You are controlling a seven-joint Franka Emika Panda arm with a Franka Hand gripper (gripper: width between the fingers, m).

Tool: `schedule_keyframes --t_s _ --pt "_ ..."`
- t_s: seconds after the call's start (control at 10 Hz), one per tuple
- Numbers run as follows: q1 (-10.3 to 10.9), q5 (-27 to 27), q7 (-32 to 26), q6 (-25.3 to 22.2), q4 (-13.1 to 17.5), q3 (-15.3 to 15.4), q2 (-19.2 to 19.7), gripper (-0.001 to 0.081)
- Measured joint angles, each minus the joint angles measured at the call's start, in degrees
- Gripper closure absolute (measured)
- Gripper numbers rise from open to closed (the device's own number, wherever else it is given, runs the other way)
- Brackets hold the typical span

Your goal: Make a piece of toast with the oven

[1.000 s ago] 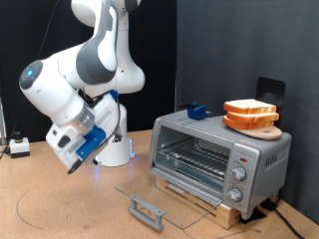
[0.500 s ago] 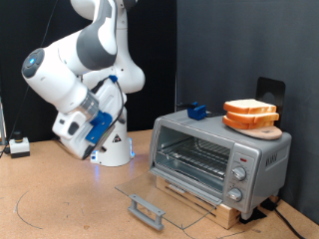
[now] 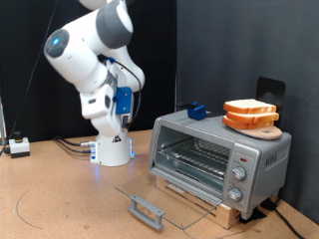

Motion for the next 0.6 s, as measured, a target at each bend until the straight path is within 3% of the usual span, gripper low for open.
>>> schedule_keyframes --t_s 0.2,0.6 --pt "0.00 -0.69 0.78 -1.02 -0.06 0.67 -0.85 -0.0004" --pt "3.25 2.50 -21.62 -3.70 0.12 2.01 -5.10 -0.0004"
